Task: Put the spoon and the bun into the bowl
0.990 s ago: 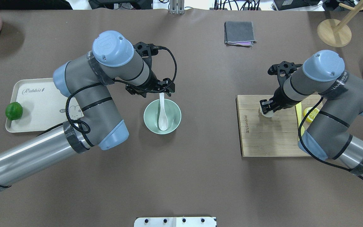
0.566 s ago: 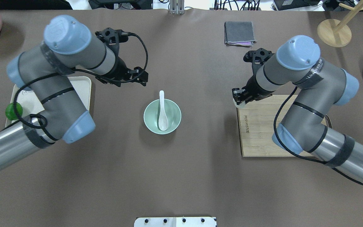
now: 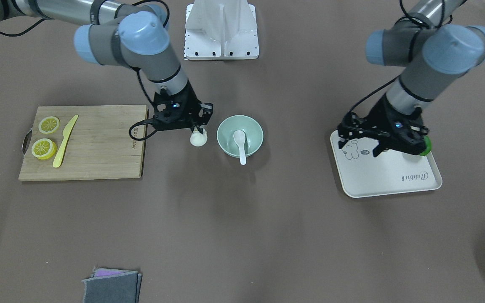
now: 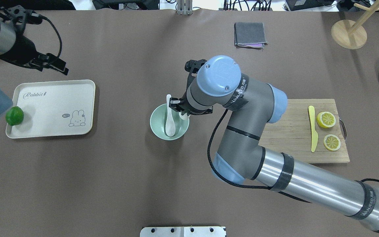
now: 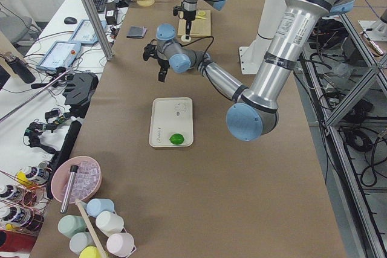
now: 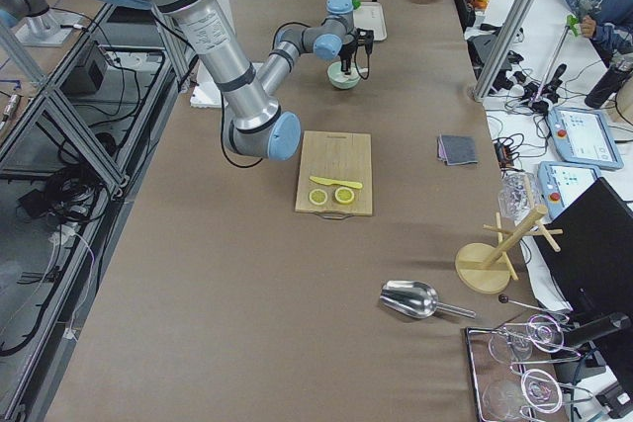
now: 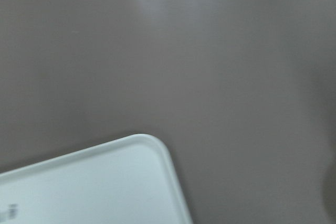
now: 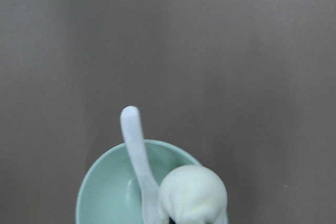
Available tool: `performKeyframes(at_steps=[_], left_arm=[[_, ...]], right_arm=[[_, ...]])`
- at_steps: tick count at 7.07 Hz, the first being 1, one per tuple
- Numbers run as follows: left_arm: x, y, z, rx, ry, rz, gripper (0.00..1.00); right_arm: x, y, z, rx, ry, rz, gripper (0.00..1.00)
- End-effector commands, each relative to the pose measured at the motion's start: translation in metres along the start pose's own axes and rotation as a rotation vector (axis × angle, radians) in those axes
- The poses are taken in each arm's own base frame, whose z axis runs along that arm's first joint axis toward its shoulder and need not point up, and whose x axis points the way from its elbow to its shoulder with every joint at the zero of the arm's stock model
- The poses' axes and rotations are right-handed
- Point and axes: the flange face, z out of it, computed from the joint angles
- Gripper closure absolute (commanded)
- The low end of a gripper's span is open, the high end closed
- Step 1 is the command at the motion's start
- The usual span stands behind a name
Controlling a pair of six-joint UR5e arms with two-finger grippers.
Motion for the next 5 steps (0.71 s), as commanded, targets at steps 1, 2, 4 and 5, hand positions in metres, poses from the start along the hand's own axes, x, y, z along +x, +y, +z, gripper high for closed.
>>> performKeyframes(at_steps=[1,2,4,5], left_arm=[[-0.04,0.008,-0.008,0.001,-0.032,-0.027,0.03],[-0.056,0.012,-0.011,0.002,-0.045,-0.049,0.03],[-0.068,0.009,0.0,-0.005,-0.076,-0.065,0.03],[-0.075,0.007,-0.006,0.009,-0.086,-0.072,0.03]], right_arm=[[-0.03,0.021,0.016,0.023,0.006,-0.001,0.76],[-0.029,0.023,0.019,0.046,0.012,0.019,0.01],[-0.032,0.029,0.012,0.068,-0.004,0.018,0.0],[-0.019,0.031,-0.003,0.067,-0.015,0.019,0.0]])
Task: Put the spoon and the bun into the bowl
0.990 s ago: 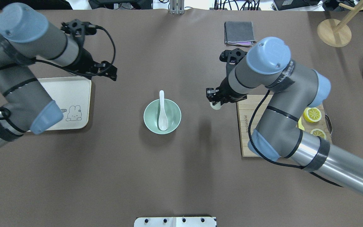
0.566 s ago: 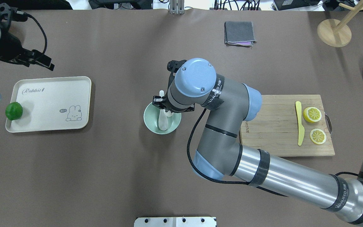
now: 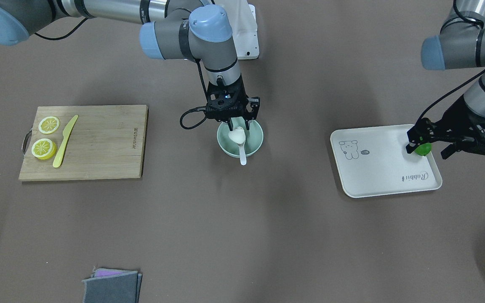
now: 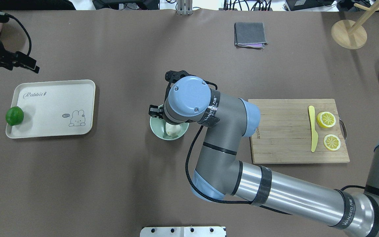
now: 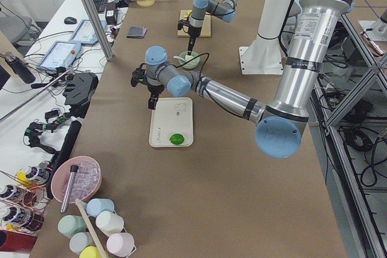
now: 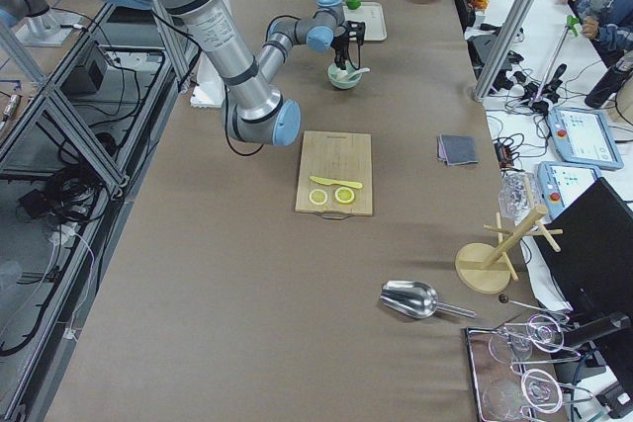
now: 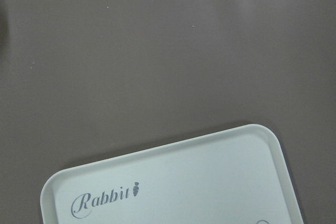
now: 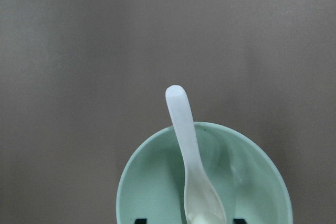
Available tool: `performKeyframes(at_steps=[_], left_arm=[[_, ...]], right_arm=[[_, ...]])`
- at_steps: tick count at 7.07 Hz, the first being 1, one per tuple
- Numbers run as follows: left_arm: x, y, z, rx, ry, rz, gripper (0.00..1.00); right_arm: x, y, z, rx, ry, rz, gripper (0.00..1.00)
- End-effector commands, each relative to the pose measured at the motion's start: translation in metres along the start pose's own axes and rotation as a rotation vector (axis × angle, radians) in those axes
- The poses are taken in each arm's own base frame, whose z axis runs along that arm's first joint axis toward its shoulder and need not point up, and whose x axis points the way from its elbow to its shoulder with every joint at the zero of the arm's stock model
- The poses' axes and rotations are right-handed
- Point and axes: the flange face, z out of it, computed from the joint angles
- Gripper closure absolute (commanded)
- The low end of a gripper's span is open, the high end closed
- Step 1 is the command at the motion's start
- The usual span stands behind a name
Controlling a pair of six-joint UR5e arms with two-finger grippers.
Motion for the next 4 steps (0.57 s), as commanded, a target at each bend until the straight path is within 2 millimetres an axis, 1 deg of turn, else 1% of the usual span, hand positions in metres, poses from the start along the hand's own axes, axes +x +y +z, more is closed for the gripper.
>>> performKeyframes(at_steps=[1,2,3,4], left_arm=[[-0.015,-0.005,-0.007,0.027,-0.03,-0.017,0.03],[-0.023,-0.009,-0.013,0.046,-0.048,-0.017,0.03],[-0.049,-0.016,-0.028,0.063,-0.063,-0.002,0.03],[-0.053,-0.018,-0.033,0.068,-0.063,0.05,0.03]], right_arm=[[0.06,-0.01,-0.035,0.018,-0.016,0.01,0.0],[0.134,-0.047,-0.069,0.005,0.016,0.033,0.0],[0.192,-0.096,-0.109,-0.011,0.047,-0.001,0.0],[0.255,-0.134,-0.133,-0.014,0.089,-0.029,0.0]])
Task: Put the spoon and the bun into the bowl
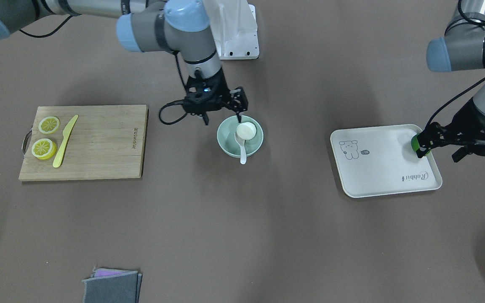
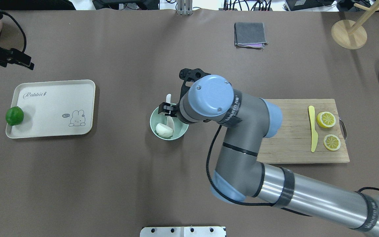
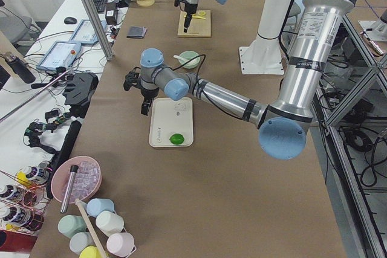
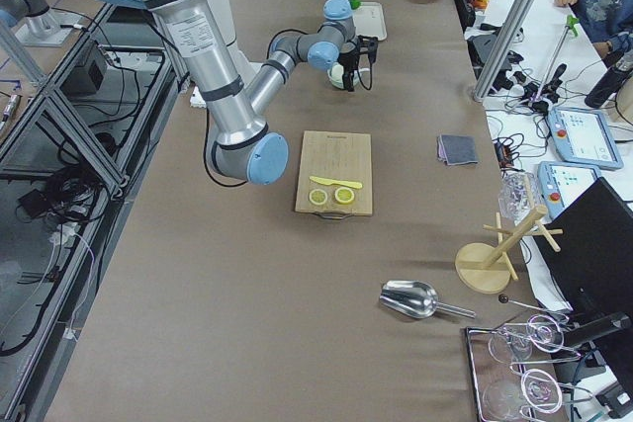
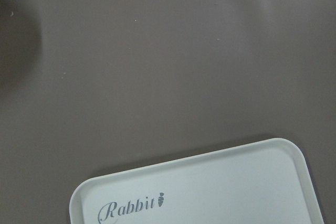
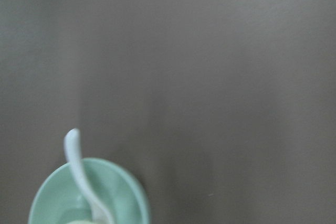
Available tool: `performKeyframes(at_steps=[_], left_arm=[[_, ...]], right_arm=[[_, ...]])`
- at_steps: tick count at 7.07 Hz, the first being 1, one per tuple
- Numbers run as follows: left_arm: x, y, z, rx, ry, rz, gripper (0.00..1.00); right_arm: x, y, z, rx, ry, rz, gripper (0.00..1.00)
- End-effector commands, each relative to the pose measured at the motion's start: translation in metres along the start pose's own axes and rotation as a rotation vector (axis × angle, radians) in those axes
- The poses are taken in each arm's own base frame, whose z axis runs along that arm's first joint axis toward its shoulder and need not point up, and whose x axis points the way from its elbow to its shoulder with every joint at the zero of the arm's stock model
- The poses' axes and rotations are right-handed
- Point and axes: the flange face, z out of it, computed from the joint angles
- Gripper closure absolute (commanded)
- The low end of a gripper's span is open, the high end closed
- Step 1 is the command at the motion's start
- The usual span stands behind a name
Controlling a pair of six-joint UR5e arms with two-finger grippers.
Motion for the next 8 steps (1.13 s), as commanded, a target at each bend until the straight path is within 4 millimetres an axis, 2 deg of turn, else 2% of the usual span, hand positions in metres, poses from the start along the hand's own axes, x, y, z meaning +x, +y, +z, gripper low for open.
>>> performKeyframes(at_steps=[1,2,3,4,5,7,8], left_arm=[[-0.014,-0.001,-0.008,-0.014,0.007,0.033,0.03],[-0.027,0.006,-0.017,-0.052,0.088,0.002,0.03],[-0.043,0.006,-0.034,-0.057,0.149,0.009,0.03],[-0.074,0.016,-0.047,-0.05,0.148,0.024,0.03],[-0.096,0.039,-0.054,-0.054,0.141,0.031,0.03],[-0.118,0.039,-0.066,-0.1,0.112,0.016,0.03],[-0.129,0.04,-0.067,-0.146,0.1,0.025,0.03]], right_arm=[[0.152,-0.073,-0.049,-0.009,0.099,-0.054,0.0],[0.218,-0.097,-0.066,-0.017,0.133,-0.084,0.0],[0.269,-0.111,-0.078,-0.053,0.128,-0.065,0.0],[0.314,-0.117,-0.073,-0.08,0.162,-0.124,0.0],[0.362,-0.138,-0.075,-0.085,0.192,-0.139,0.0],[0.461,-0.165,-0.092,-0.118,0.204,-0.214,0.0],[0.494,-0.17,-0.099,-0.124,0.208,-0.226,0.0]])
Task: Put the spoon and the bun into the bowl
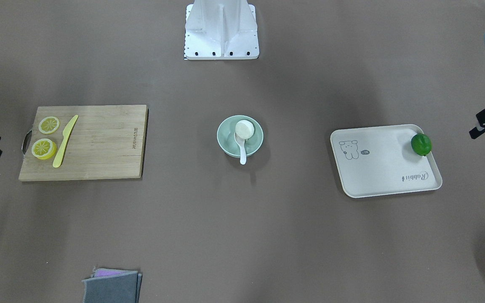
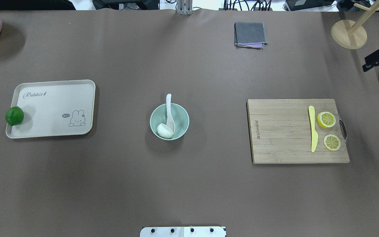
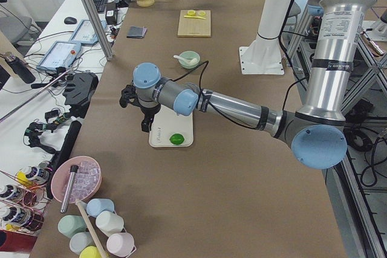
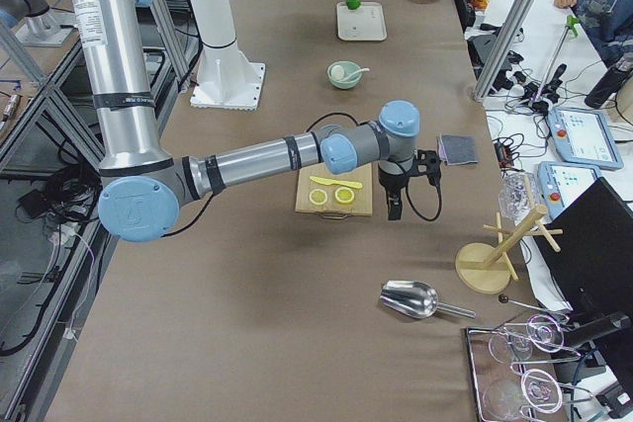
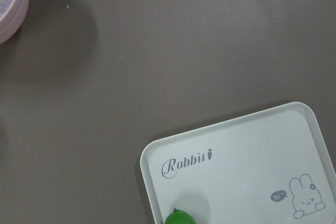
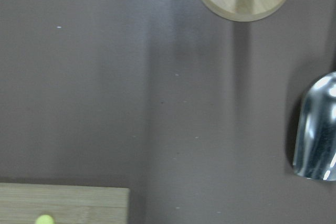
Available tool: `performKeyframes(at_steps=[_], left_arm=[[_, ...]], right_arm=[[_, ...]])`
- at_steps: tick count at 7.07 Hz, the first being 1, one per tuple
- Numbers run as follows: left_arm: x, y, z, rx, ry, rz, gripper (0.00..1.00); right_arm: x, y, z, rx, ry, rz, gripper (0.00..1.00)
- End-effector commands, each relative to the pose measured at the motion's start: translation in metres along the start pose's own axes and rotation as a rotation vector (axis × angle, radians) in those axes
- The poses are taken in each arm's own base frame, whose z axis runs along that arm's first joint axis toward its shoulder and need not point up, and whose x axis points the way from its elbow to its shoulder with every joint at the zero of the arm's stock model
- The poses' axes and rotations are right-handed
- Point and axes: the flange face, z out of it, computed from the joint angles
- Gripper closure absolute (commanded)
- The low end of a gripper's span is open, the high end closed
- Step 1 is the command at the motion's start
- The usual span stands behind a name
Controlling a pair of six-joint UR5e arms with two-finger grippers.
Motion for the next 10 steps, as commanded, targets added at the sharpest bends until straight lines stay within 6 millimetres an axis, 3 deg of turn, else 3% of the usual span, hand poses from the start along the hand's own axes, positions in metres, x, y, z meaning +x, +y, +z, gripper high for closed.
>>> performKeyframes(at_steps=[1,2,3,4,5,6,10], left_arm=[[-0.028,0.006,-0.017,-0.048,-0.022,0.014,0.03],[-0.047,0.009,-0.016,-0.053,-0.033,0.003,0.03],[-0.082,0.02,-0.019,-0.057,-0.036,0.034,0.03],[-0.111,0.029,0.0,-0.098,-0.046,0.028,0.03],[-0.132,0.058,0.012,-0.119,-0.073,0.08,0.03],[-0.147,0.071,0.008,-0.106,-0.078,0.072,0.03],[-0.152,0.062,-0.013,-0.068,-0.091,-0.049,0.03]], right_arm=[[0.082,0.002,-0.008,-0.005,0.008,-0.055,0.0],[0.101,0.007,-0.006,-0.014,-0.017,-0.079,0.0],[0.118,0.02,-0.006,-0.015,-0.039,-0.102,0.0],[0.123,0.029,-0.001,-0.024,-0.052,-0.105,0.0],[0.126,0.035,0.0,-0.015,-0.049,-0.112,0.0],[0.128,0.037,-0.002,-0.011,-0.044,-0.109,0.0],[0.126,0.036,-0.004,-0.007,-0.04,-0.113,0.0]])
